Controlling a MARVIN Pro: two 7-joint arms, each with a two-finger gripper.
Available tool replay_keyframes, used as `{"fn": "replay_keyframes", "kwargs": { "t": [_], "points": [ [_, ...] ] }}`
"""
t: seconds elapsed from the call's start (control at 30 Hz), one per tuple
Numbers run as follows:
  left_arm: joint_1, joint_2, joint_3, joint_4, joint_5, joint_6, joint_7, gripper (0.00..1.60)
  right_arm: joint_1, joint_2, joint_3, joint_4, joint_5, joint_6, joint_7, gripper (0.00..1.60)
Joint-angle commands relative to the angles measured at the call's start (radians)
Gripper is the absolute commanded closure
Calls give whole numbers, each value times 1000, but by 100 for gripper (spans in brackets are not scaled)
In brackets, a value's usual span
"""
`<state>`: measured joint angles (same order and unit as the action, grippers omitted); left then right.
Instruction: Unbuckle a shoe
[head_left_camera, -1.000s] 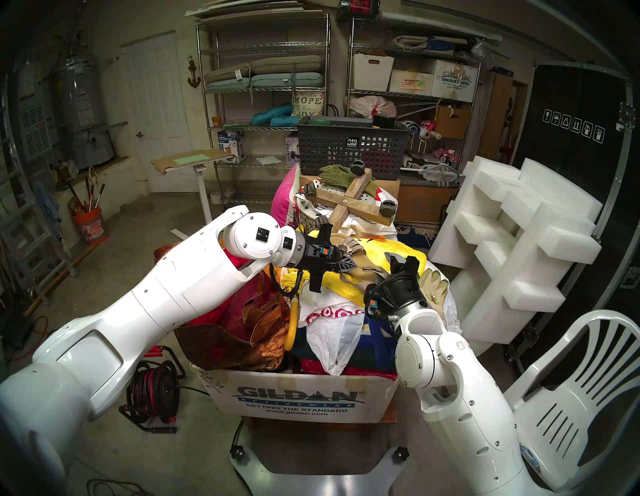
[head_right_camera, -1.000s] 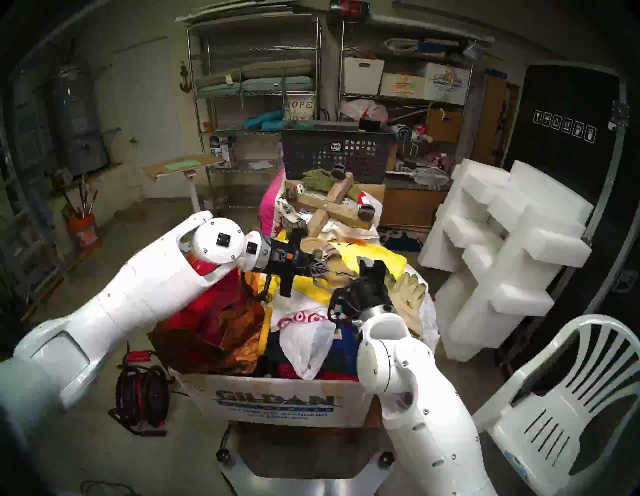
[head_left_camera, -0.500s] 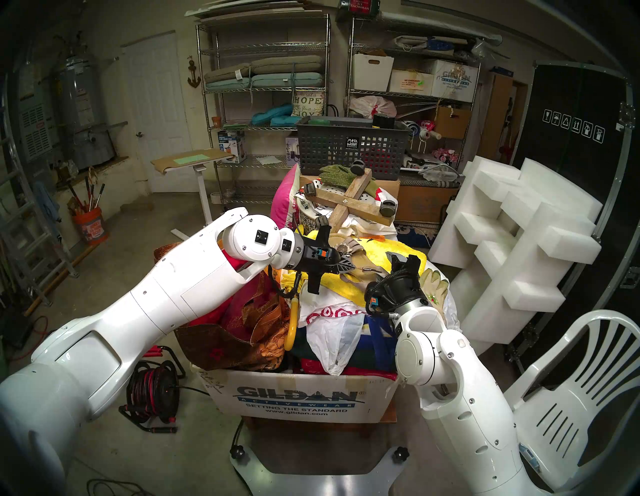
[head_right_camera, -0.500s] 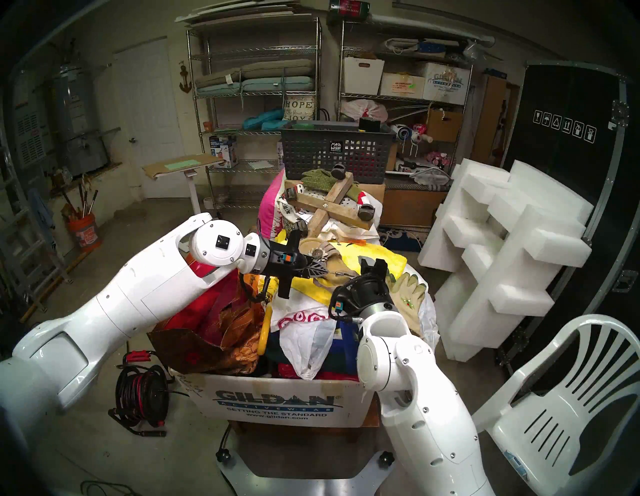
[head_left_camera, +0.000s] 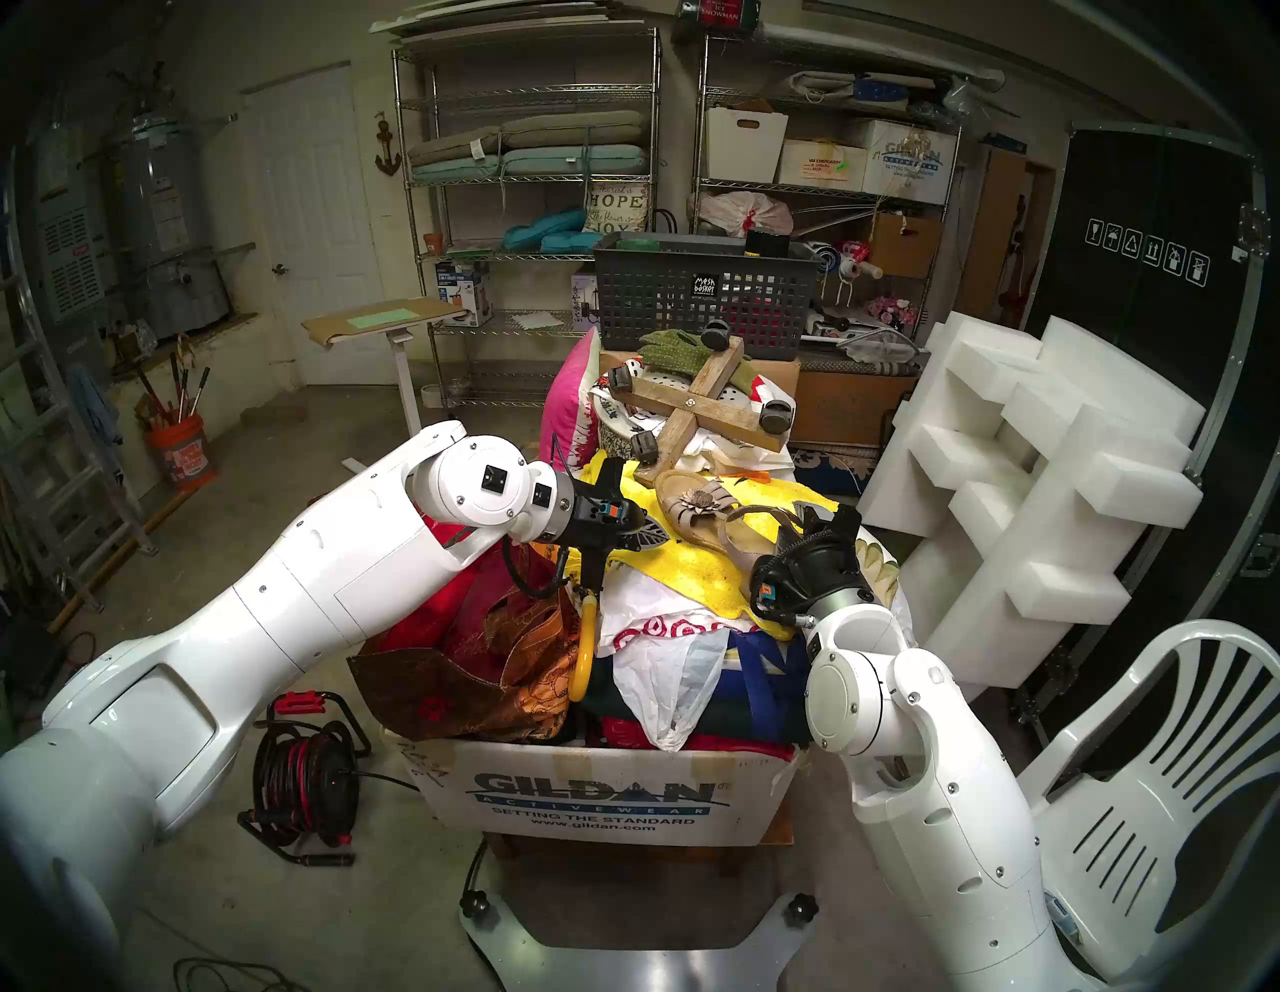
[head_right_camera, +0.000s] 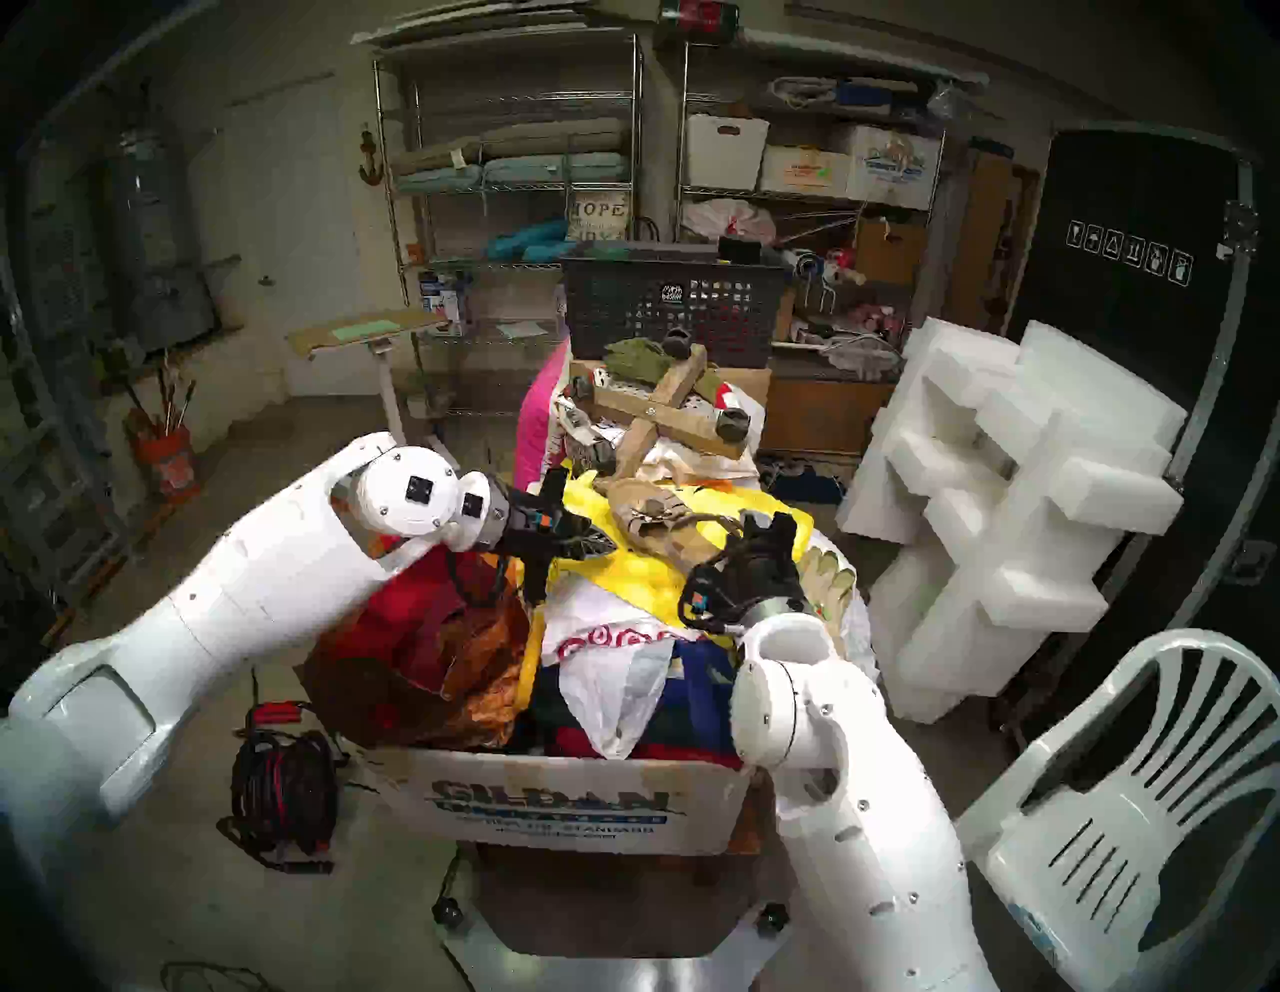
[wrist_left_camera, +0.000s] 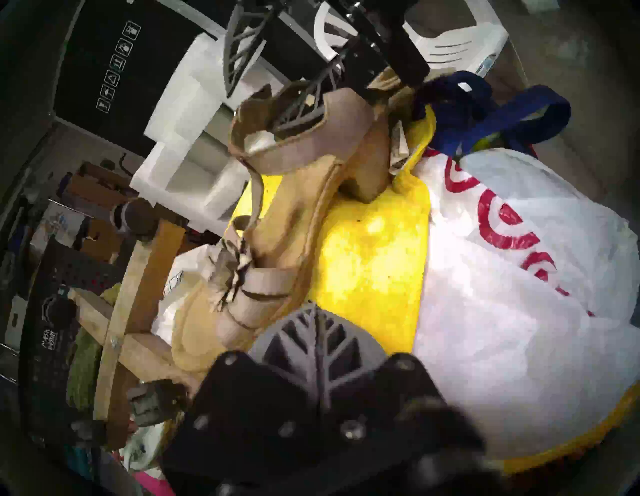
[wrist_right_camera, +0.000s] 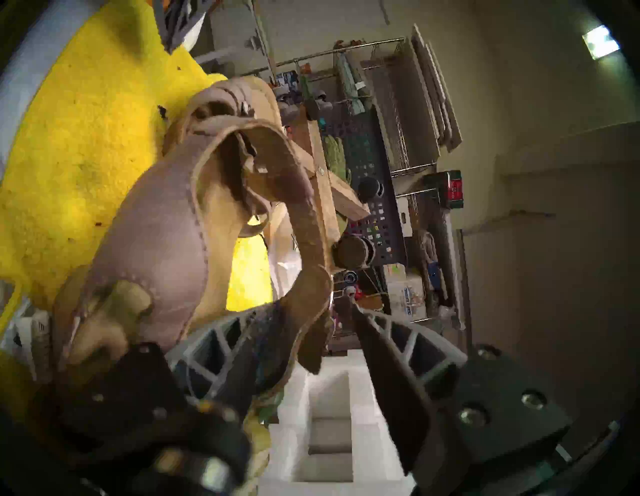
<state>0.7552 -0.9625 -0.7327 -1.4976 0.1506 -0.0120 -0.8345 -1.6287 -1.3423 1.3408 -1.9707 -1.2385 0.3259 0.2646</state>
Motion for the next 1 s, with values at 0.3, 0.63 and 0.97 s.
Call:
{"fn": "replay_keyframes", "kwargs": {
  "t": [0.3,0.63,0.97],
  "points": [
    [-64,-95,-74,-40,-129,-6,0,93,4,-6,-23,-24,1,-22,-2,51],
    [-103,-179,-44,45,-159,-4,-49,73,-2,-6,-31,-32,-4,-19,-7,48],
    [-110,-214,-34,85,-173,-11,-82,68,-6,-8,-29,-35,-5,-18,-11,50]
  ]
}}
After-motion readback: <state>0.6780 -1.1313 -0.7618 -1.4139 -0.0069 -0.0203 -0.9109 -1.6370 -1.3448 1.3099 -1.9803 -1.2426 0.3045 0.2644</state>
